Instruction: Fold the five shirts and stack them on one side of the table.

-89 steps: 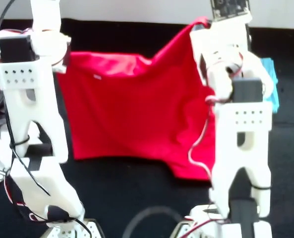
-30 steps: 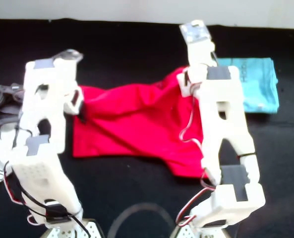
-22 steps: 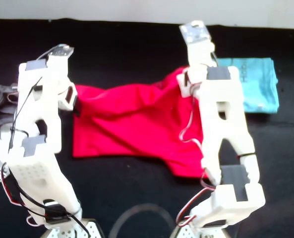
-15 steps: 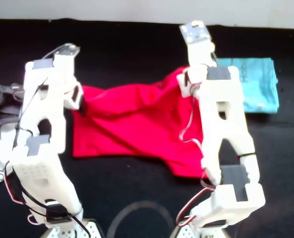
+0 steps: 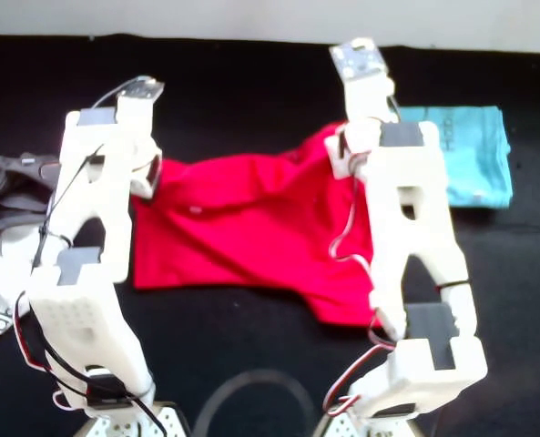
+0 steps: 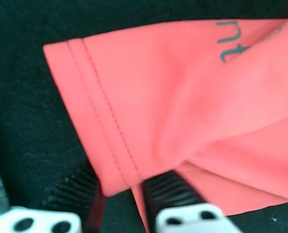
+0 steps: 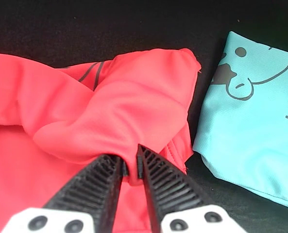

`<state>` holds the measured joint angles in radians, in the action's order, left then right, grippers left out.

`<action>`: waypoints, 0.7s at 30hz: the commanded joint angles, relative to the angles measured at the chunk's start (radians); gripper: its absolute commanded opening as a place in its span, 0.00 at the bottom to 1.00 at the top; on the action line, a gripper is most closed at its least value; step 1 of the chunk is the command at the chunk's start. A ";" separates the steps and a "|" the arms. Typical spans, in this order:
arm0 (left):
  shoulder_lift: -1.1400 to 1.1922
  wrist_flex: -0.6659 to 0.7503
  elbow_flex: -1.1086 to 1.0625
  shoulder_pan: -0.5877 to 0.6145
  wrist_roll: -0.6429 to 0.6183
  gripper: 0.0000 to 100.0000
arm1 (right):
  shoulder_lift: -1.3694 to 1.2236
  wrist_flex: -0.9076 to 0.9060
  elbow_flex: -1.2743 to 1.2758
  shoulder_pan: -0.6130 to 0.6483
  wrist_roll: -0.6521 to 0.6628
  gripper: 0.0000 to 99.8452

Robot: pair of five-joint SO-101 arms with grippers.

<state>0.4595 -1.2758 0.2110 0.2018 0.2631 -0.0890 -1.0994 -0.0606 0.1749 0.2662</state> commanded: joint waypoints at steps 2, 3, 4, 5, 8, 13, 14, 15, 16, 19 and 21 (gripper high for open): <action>-0.081 -0.072 0.074 -0.012 -0.008 0.01 | 0.010 -0.007 -0.008 -0.002 0.005 0.01; -0.090 -0.106 0.101 -0.012 -0.008 0.01 | 0.012 -0.007 -0.010 -0.002 0.003 0.01; -0.101 -0.146 0.133 -0.012 -0.008 0.01 | 0.015 -0.008 -0.010 -0.004 0.003 0.01; -0.113 -0.186 0.170 -0.013 -0.008 0.01 | 0.027 -0.008 -0.012 -0.004 0.002 0.01; -0.157 -0.304 0.285 -0.012 -0.008 0.01 | 0.111 -0.001 -0.013 -0.010 0.002 0.01; -0.220 -0.471 0.452 -0.013 -0.008 0.01 | 0.289 0.035 -0.012 -0.027 -0.025 0.01; -0.232 -0.486 0.464 -0.013 -0.009 0.01 | 0.315 0.047 -0.012 -0.035 -0.025 0.01; -0.252 -0.491 0.466 -0.012 -0.009 0.01 | 0.340 0.058 -0.008 -0.039 -0.025 0.01; -0.269 -0.491 0.460 -0.010 -0.009 0.01 | 0.360 0.061 -0.005 -0.042 -0.025 0.01; -0.317 -0.491 0.335 -0.018 -0.009 0.01 | 0.384 0.039 0.007 -0.042 -0.021 0.01; -0.344 -0.491 0.183 -0.044 -0.009 0.01 | 0.390 -0.002 0.033 -0.042 -0.020 0.01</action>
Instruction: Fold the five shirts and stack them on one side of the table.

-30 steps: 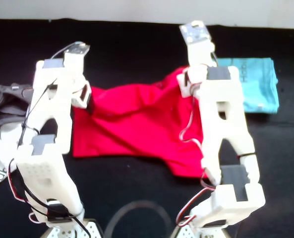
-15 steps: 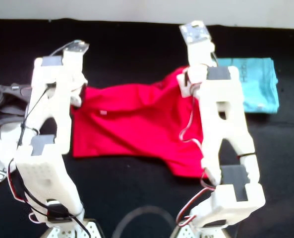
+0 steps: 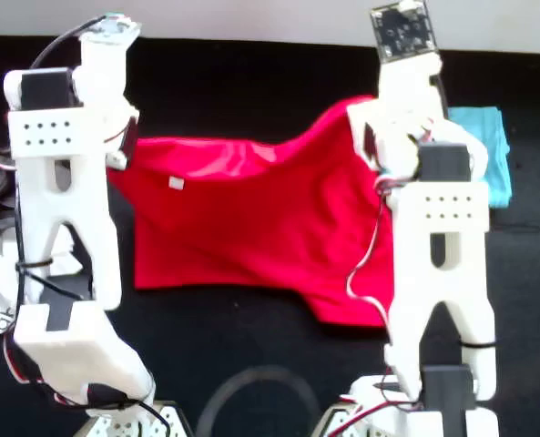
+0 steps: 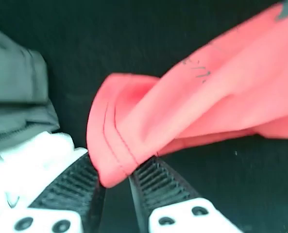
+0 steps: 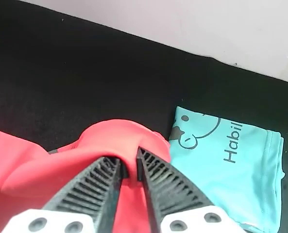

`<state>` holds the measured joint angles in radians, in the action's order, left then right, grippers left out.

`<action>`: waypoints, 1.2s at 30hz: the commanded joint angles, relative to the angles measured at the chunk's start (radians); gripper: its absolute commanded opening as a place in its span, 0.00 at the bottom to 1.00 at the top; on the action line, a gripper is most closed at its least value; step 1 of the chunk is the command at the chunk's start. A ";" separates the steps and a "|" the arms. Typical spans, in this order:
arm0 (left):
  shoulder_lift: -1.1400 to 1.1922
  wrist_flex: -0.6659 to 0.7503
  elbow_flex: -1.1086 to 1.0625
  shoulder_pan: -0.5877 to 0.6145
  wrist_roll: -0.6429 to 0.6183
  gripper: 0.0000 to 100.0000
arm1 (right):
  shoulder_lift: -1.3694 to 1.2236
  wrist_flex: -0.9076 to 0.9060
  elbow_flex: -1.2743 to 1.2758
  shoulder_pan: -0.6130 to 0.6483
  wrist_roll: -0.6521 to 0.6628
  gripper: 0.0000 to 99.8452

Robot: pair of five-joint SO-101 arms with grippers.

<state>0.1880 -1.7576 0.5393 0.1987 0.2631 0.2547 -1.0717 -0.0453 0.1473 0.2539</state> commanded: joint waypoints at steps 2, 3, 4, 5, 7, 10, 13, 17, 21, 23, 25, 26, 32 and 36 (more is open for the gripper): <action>-0.097 -0.009 -0.314 -0.068 -0.009 0.01 | 0.048 -0.065 0.044 -0.015 -0.006 0.01; -0.104 -0.009 -0.390 -0.091 -0.008 0.01 | 0.048 -0.081 0.058 -0.016 -0.006 0.01; -0.108 -0.009 -0.460 -0.110 -0.006 0.01 | 0.048 -0.096 0.071 -0.022 -0.006 0.01; -0.111 -0.009 -0.522 -0.127 -0.005 0.01 | 0.050 -0.116 0.087 -0.030 -0.006 0.01; -0.111 -0.009 -0.619 -0.150 -0.002 0.01 | 0.050 -0.168 0.108 -0.045 -0.006 0.01; -0.110 -0.009 -0.714 -0.156 0.018 0.01 | 0.050 -0.236 0.163 -0.081 -0.006 0.01; -0.108 0.012 -0.791 -0.156 0.100 0.01 | 0.050 -0.240 0.259 -0.119 -0.005 0.01; -0.108 0.038 -0.885 -0.154 0.215 0.04 | 0.048 -0.180 0.372 -0.159 -0.005 0.01; -0.120 0.018 -0.888 -0.127 0.333 0.17 | 0.048 -0.154 0.406 -0.183 -0.005 0.01; -0.120 -0.003 -0.817 -0.104 0.356 0.20 | 0.048 -0.157 0.406 -0.183 -0.005 0.01; -0.117 -0.005 -0.740 -0.094 0.354 0.20 | 0.048 -0.157 0.406 -0.179 -0.005 0.01; -0.110 -0.005 -0.714 -0.097 0.354 0.20 | 0.048 -0.157 0.407 -0.177 -0.005 0.01; -0.108 0.172 -0.846 -0.197 0.354 0.20 | 0.048 -0.156 0.407 -0.176 -0.005 0.01; -0.102 0.411 -1.018 -0.208 0.354 0.20 | 0.048 -0.156 0.404 -0.176 -0.005 0.01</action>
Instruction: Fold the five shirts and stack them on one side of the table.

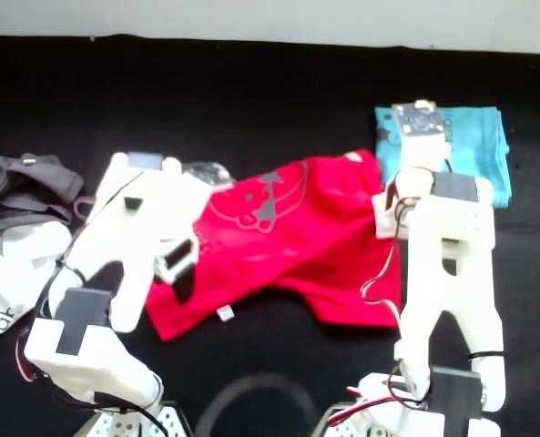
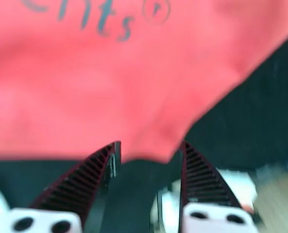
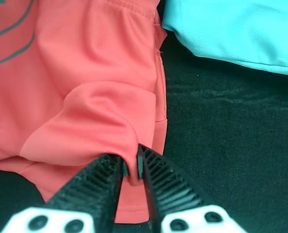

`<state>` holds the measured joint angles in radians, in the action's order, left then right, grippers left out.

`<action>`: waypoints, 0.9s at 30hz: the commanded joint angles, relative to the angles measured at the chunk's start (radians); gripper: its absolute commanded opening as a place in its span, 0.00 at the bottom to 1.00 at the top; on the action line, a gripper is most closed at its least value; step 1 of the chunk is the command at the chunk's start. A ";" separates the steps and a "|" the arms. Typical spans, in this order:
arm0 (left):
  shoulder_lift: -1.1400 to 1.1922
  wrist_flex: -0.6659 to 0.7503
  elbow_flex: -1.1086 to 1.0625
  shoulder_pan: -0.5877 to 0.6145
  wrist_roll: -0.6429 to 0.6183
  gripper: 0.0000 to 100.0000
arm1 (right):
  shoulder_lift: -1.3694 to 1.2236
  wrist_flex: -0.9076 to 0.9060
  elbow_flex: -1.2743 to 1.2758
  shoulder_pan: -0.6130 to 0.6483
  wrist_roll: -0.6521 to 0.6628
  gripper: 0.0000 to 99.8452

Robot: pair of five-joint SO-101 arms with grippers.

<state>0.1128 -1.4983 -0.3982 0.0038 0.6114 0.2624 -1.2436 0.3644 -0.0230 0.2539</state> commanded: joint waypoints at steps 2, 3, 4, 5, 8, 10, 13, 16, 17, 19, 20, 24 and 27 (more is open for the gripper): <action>0.022 0.221 -0.091 0.005 0.005 0.20 | 0.041 0.016 -0.005 -0.005 -0.005 0.01; 0.064 0.232 -0.068 0.027 0.005 0.20 | 0.041 0.016 -0.005 -0.005 -0.005 0.01; 0.108 0.233 -0.028 0.051 0.003 0.20 | 0.041 0.016 -0.005 -0.005 -0.005 0.01; 0.163 0.229 0.028 0.077 -0.003 0.20 | 0.041 0.016 -0.005 -0.005 -0.005 0.01; 0.302 0.172 0.237 0.150 -0.063 0.20 | 0.041 0.016 -0.005 -0.005 -0.005 0.01; 0.374 0.080 0.383 0.165 -0.071 0.20 | 0.041 0.016 -0.005 -0.005 -0.005 0.01; 0.441 -0.026 0.550 0.165 -0.075 0.20 | 0.041 0.016 -0.005 -0.005 -0.005 0.01; 0.475 -0.055 0.670 0.165 -0.098 0.18 | 0.041 0.016 -0.005 -0.005 -0.005 0.01; 0.481 -0.057 0.696 0.165 -0.100 0.18 | 0.041 0.016 -0.005 -0.005 -0.005 0.01; 0.487 -0.063 0.720 0.159 -0.100 0.18 | 0.041 0.016 -0.005 -0.005 -0.005 0.01; 0.487 -0.083 0.725 0.156 -0.100 0.18 | 0.041 0.016 -0.005 -0.005 -0.005 0.01; 0.479 -0.189 0.728 0.130 -0.095 0.18 | 0.041 0.016 -0.007 -0.002 -0.005 0.01; 0.455 -0.259 0.716 0.111 -0.092 0.18 | 0.041 0.016 -0.007 0.022 -0.005 0.01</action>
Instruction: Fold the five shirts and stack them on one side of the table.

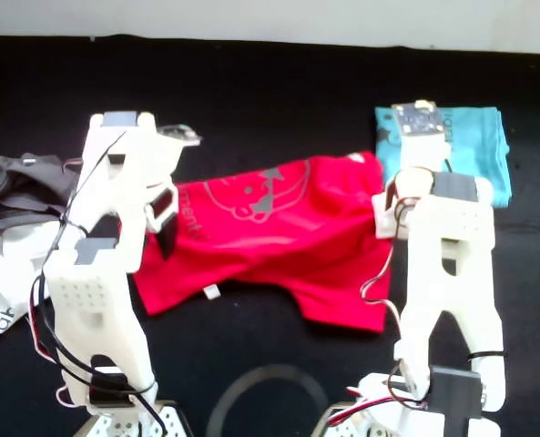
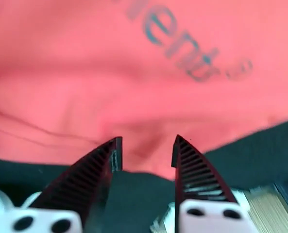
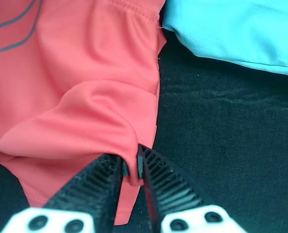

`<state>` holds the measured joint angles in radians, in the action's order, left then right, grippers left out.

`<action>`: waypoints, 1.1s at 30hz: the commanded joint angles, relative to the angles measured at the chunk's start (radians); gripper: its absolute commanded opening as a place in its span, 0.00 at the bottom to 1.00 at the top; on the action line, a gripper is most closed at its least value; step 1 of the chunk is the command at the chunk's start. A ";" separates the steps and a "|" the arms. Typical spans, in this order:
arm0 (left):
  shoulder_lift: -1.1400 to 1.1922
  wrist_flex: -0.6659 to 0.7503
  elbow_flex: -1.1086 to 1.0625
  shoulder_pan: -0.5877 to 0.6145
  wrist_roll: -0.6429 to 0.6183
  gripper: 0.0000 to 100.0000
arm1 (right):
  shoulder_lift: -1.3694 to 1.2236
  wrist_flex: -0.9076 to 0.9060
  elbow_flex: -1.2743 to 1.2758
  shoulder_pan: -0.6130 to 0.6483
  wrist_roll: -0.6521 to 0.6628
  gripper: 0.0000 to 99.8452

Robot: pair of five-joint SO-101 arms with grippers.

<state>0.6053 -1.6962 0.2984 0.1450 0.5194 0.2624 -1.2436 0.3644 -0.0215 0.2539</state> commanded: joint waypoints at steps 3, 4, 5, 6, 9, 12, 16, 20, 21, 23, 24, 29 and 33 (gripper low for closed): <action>-0.124 -0.068 -0.056 -0.038 0.020 0.18 | 0.041 0.039 -0.007 0.048 -0.006 0.01; -0.165 -0.068 -0.102 -0.041 0.020 0.18 | 0.039 0.050 -0.007 0.053 -0.009 0.01; -0.206 -0.066 -0.157 -0.050 0.025 0.18 | 0.039 0.058 -0.007 0.059 -0.012 0.01; -0.252 -0.064 -0.217 -0.054 0.048 0.18 | 0.039 0.058 -0.007 0.065 -0.012 0.01; -0.394 -0.005 -0.420 -0.059 0.083 0.18 | 0.041 0.058 -0.007 0.081 -0.012 0.01; -0.518 0.172 -0.610 -0.056 0.074 0.18 | 0.041 0.058 -0.007 0.085 -0.012 0.01; -0.605 0.345 -0.819 -0.070 -0.018 0.18 | 0.041 0.058 -0.007 0.085 -0.006 0.01; -0.599 0.474 -0.921 -0.068 -0.029 0.18 | 0.041 0.058 -0.007 0.085 -0.006 0.01; -0.598 0.486 -0.931 -0.068 -0.031 0.18 | 0.041 0.058 -0.007 0.085 -0.006 0.01; -0.596 0.489 -0.938 -0.068 -0.063 0.18 | 0.041 0.056 -0.005 0.085 -0.006 0.01; -0.596 0.486 -0.938 -0.068 -0.078 0.18 | 0.041 0.056 -0.005 0.085 -0.006 0.01; -0.585 0.535 -0.937 -0.025 -0.080 0.18 | 0.041 0.056 -0.005 0.085 -0.006 0.01; -0.516 0.563 -0.935 -0.002 -0.080 0.18 | 0.041 0.056 -0.005 0.085 -0.006 0.01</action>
<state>0.0560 -1.1592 -0.6375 0.1250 0.4442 0.2624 -1.1991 0.3644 0.0552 0.2509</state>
